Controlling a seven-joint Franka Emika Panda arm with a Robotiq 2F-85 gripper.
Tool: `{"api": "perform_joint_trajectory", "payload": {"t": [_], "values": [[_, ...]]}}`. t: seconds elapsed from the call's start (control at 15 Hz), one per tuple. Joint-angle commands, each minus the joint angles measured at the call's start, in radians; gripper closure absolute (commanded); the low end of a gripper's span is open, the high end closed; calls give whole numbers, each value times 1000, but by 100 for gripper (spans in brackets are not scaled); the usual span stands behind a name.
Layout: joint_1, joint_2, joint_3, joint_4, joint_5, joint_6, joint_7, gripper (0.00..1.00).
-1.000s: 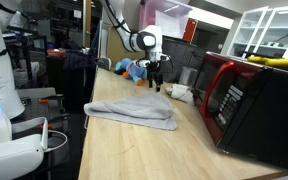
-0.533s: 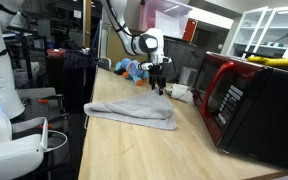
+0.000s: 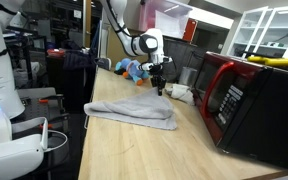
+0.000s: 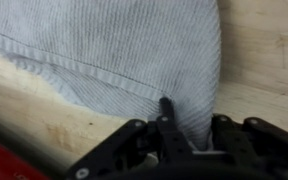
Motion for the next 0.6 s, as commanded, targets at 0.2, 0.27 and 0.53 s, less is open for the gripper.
{"api": "perform_joint_trajectory", "payload": {"t": [0.2,0.27,0.53], "values": [[78,-64,-55,-86,-39,109,174,100],[96,-73,-61,-97,-39,123,209,99],[149,-120,-51,-132,-25,133,292,99]]}}
